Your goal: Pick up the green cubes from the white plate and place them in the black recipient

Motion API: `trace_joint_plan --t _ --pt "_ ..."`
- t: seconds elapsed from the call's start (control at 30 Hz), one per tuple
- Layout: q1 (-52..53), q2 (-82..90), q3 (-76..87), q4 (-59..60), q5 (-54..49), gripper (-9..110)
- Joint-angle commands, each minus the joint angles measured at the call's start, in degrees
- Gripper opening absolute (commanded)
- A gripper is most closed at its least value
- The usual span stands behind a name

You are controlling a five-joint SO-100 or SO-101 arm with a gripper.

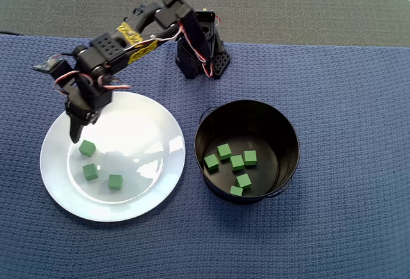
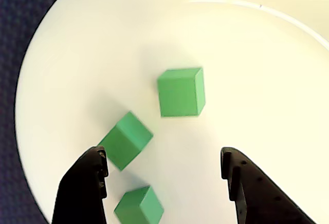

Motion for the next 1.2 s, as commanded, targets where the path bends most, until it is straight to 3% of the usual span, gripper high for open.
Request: trace_joint_plan --t 0.0,0.4,1.17 --pt "2.55 -3.96 -4.83 -1.41 -4.31 21" --pt "1.67 -12.66 -10.81 -5.10 -9.23 25" --pt "-2.55 -16.61 -10.28 -5.27 -6.50 19"
